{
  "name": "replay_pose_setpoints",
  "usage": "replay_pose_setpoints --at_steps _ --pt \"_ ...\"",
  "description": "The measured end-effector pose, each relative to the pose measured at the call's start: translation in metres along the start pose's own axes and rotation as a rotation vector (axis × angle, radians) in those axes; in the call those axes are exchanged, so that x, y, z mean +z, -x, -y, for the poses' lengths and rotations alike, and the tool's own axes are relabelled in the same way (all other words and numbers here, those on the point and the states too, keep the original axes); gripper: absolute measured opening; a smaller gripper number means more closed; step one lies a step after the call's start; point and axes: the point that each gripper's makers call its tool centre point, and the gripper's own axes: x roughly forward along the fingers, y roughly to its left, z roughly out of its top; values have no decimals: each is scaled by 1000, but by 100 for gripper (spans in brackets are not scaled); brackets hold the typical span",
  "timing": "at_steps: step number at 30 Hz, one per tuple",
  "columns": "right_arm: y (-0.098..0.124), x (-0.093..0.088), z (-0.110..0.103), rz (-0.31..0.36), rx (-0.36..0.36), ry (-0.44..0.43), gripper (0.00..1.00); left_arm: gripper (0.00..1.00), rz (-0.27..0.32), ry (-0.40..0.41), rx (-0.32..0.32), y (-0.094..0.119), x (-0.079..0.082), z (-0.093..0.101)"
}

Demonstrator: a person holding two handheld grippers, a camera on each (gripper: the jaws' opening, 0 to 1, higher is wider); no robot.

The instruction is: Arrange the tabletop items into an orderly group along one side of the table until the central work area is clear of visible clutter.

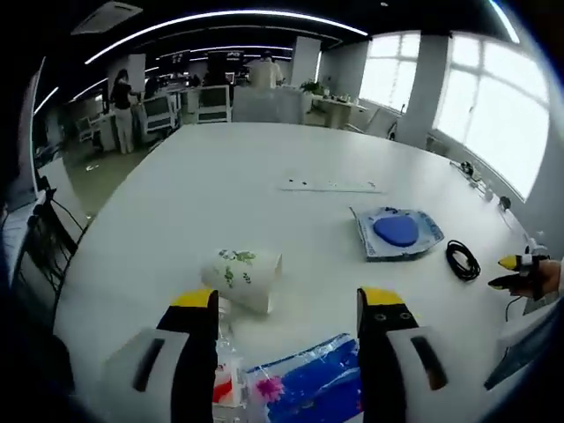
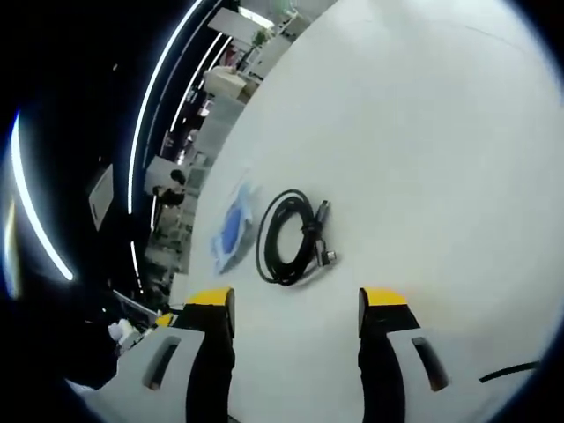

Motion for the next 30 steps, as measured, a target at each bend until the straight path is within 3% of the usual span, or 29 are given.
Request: replay_pose_setpoints --at_steps 10,14,30 --pt "-3 -7 -2 -28 -3 9 52 80 -82 17 -4 -25 1 -21" --pt "-7 -10 -9 -40 -5 23 50 88 -89 21 -17 -35 3 -27" --pt "-17 -16 -12 -66 -10 20 48 93 -193 37 -52 -69 -18 -34"
